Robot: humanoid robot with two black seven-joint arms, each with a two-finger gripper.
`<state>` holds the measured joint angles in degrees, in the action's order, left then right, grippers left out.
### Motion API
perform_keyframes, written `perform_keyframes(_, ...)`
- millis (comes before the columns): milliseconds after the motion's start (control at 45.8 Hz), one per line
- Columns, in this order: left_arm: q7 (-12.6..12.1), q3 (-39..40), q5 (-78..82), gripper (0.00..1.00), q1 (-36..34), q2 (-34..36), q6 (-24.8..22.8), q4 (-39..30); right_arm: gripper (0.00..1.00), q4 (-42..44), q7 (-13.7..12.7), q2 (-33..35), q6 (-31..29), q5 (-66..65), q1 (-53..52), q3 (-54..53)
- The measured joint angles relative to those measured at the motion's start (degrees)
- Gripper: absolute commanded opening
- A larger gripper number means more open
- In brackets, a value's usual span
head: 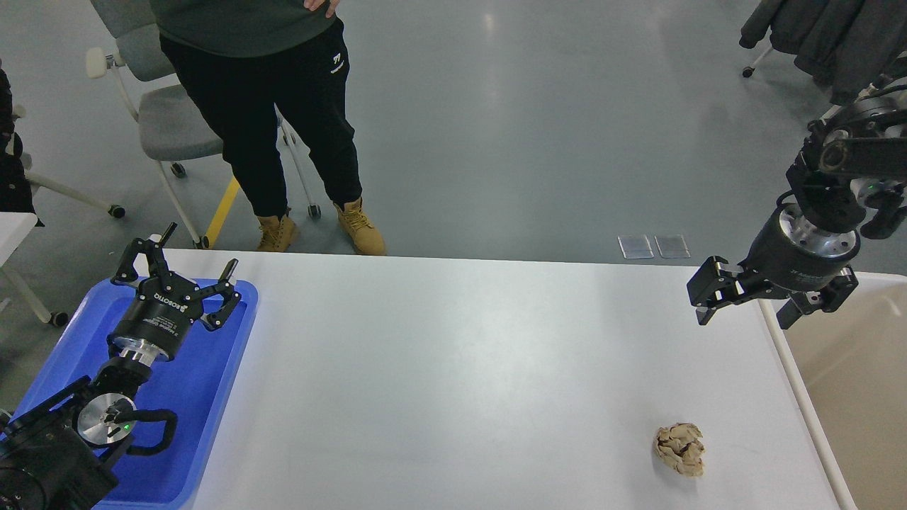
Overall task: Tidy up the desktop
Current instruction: 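Move the right gripper down toward the crumpled paper ball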
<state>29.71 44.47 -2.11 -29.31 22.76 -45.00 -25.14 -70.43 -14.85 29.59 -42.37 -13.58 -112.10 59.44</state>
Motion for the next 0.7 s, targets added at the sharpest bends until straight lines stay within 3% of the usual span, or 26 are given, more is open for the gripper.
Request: perform_keyframes(699,-0.3,0.0,0.0,0.99,-0.1,0.0,0.0,0.0,1.00,0.2,0.0,-0.1,0.1,-1.1,1.2,-4.0)
